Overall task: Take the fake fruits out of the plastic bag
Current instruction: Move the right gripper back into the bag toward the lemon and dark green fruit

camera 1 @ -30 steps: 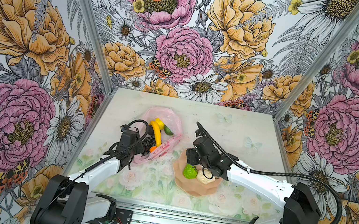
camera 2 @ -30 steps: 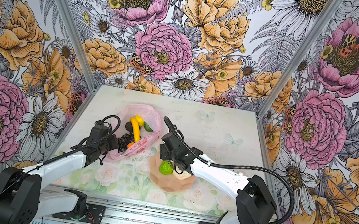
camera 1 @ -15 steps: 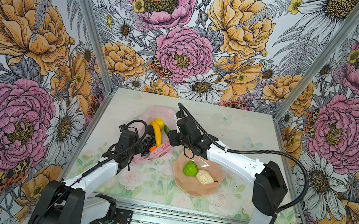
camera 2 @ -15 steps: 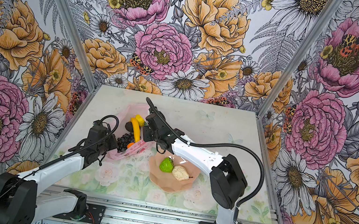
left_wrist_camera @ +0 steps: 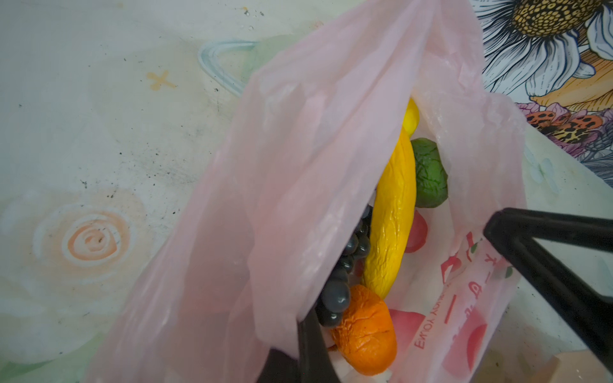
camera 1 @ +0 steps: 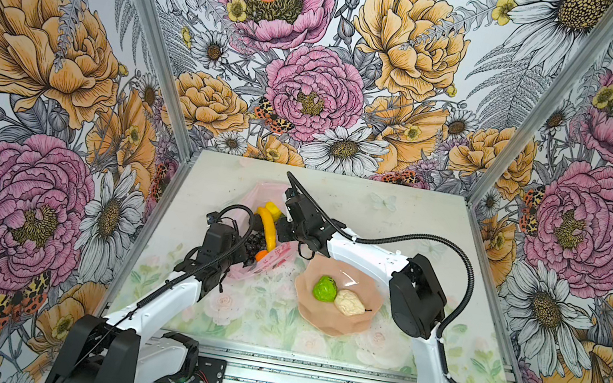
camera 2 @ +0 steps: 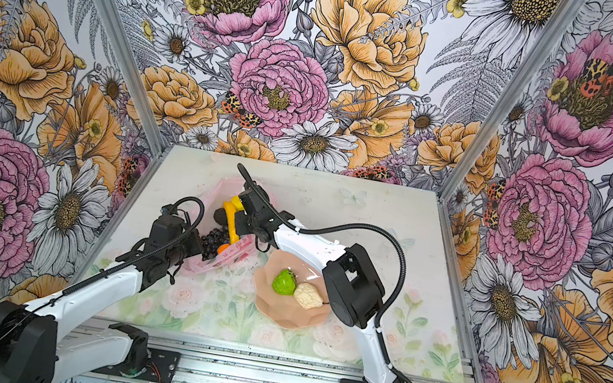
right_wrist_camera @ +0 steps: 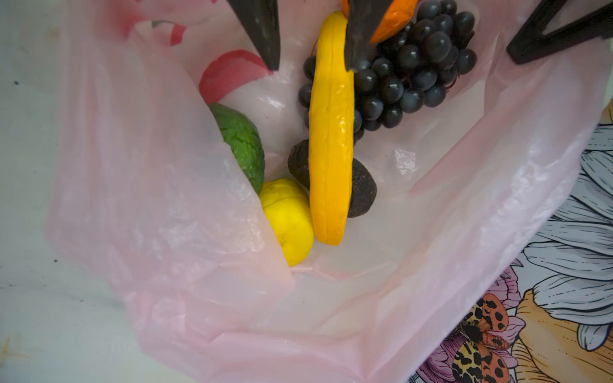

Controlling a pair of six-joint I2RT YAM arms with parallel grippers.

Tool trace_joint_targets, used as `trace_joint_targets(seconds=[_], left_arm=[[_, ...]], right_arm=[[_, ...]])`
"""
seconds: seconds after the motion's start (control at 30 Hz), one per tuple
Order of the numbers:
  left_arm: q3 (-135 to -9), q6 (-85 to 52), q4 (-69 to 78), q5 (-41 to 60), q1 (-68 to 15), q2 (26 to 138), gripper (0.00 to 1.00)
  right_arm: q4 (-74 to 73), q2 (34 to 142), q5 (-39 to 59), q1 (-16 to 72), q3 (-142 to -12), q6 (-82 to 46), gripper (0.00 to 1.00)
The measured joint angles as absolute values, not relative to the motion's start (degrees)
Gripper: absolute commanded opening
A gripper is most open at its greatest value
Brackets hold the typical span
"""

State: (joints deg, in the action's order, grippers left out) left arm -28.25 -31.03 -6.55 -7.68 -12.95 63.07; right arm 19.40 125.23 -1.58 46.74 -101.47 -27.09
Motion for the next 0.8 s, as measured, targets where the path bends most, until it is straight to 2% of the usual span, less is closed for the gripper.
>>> trace_joint_targets(seconds=[0.2,0.7,0.8], left_arm=[[-28.25,-30.50,-6.50,-7.70,-13.67,62.94,0.00],[-28.25,-30.04,-6.24,-8.10,-13.76,62.94,0.00],[-28.25,-30.04,-6.15,-8.12,-13.76,62.94,0.00]], right_arm=[[19.46,129.84,-1.65,45.52,-104.03,-27.31,0.40],[19.44,135.06,-2.52,41.45,-108.51,-25.76,0.59],[19.42,136.16,-2.04,40.75,-109.45,-25.82,0.66]])
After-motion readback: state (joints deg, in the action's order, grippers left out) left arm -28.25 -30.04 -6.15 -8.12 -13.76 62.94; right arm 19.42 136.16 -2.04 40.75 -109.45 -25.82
